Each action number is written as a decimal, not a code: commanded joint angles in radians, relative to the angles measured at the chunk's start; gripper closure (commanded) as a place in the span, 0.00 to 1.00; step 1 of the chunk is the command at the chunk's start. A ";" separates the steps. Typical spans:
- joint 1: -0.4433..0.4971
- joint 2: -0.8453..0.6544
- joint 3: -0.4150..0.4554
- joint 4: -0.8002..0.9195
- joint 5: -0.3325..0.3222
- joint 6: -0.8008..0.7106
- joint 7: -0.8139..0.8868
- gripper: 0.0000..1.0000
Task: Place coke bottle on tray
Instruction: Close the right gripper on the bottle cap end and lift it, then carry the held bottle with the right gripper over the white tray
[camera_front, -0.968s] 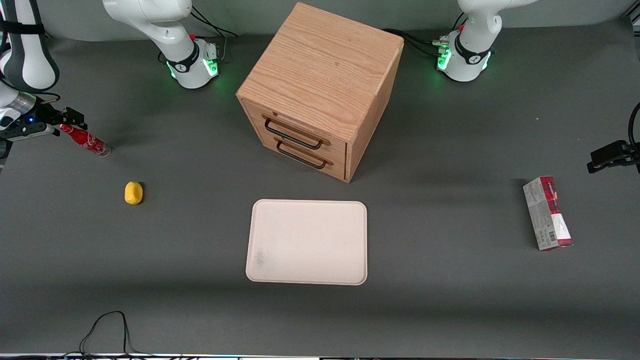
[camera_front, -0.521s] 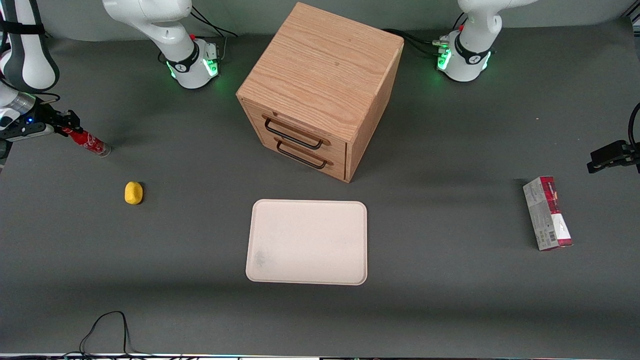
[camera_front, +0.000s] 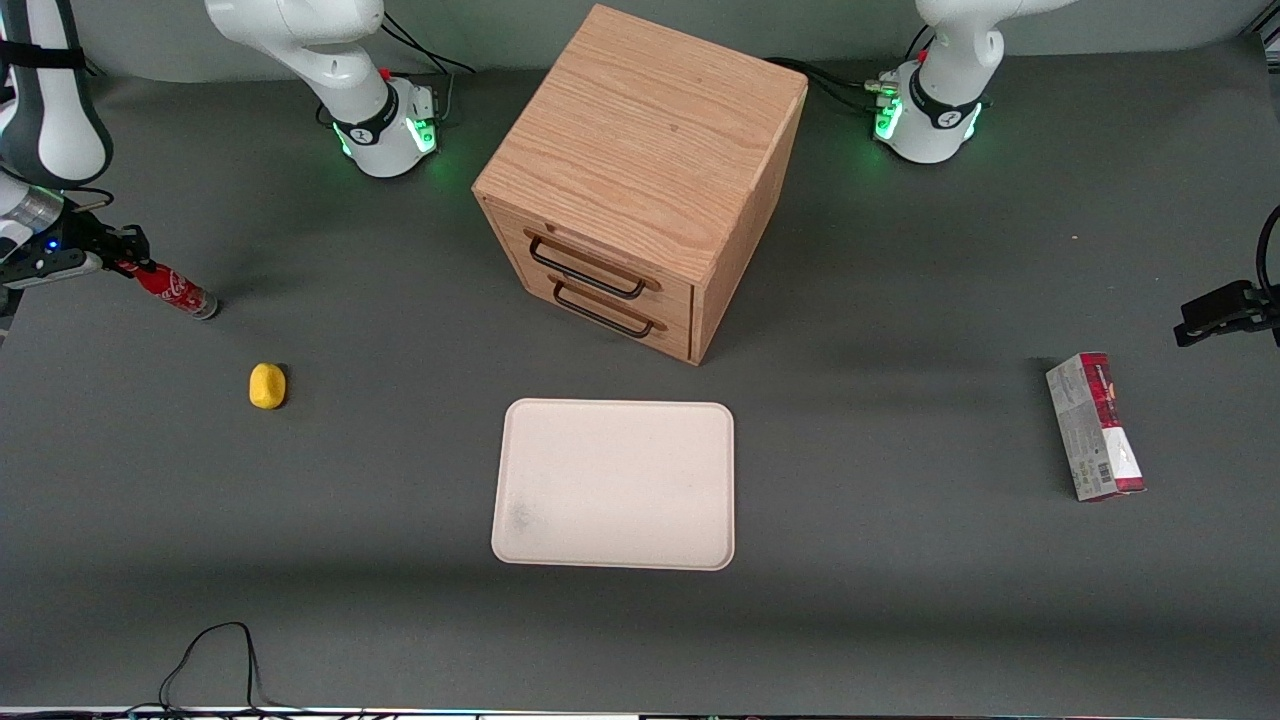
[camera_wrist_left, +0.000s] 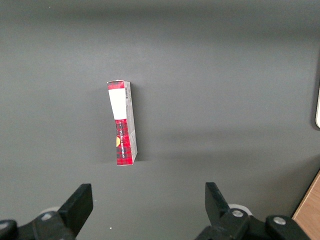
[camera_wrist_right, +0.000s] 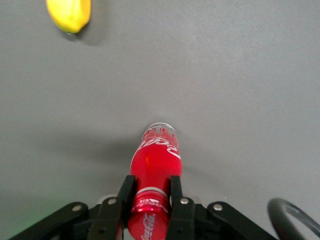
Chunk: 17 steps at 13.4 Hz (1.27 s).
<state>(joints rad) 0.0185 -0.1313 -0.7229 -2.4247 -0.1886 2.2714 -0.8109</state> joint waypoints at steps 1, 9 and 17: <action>0.006 -0.019 0.062 0.203 0.024 -0.243 0.010 1.00; 0.004 -0.021 0.175 0.763 0.052 -0.780 0.056 1.00; 0.076 0.207 0.465 1.091 0.130 -0.843 0.180 1.00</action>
<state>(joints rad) 0.0683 -0.0633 -0.3196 -1.5353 -0.0879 1.4706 -0.6633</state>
